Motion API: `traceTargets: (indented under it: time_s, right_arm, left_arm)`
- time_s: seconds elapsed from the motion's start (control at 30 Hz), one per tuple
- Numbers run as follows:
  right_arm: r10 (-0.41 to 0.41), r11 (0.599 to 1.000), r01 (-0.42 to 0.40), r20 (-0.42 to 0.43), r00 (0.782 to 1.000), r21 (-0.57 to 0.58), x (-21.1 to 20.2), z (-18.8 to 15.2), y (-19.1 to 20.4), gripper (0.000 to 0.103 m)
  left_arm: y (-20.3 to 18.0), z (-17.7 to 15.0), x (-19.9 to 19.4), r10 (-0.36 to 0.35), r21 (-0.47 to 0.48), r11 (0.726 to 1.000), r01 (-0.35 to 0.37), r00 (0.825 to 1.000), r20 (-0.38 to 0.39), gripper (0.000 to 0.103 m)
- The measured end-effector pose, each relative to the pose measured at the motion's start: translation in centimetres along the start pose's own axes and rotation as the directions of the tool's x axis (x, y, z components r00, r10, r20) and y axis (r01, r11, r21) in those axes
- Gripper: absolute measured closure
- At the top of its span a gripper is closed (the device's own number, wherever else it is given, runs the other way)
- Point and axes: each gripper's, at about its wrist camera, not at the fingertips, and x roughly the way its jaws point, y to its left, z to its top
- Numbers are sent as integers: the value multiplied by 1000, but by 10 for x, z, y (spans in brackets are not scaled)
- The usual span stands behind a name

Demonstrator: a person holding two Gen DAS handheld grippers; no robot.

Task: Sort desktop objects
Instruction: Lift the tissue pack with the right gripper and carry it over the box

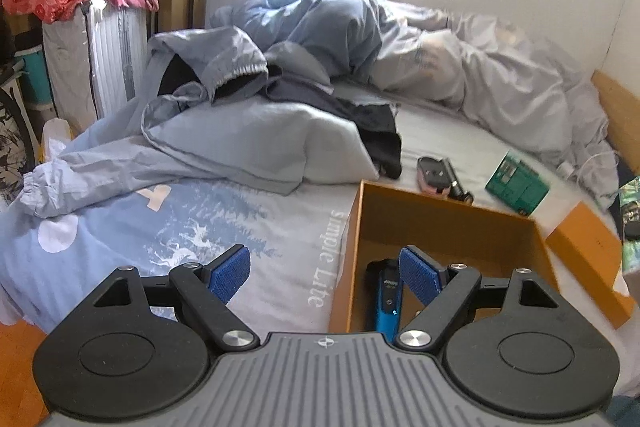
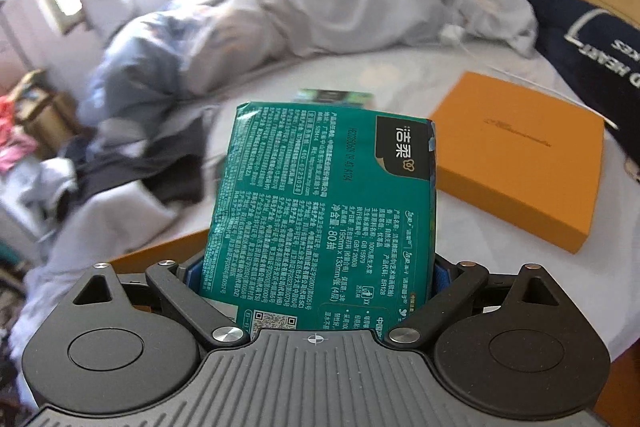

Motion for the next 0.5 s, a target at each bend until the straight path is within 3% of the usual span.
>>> traceTargets:
  time_s: [0.23,0.5]
  right_arm:
    - [60,993,-62,-20,998,-99,-32,-26,28,7]
    - [35,984,-48,-79,996,-172,-9,-46,55,7]
  left_arm:
    - [-3,-7,-10,-9,6,1000,9,1000,-3,16]
    - [-3,-17,-13,-16,14,1000,16,1000,-18,16]
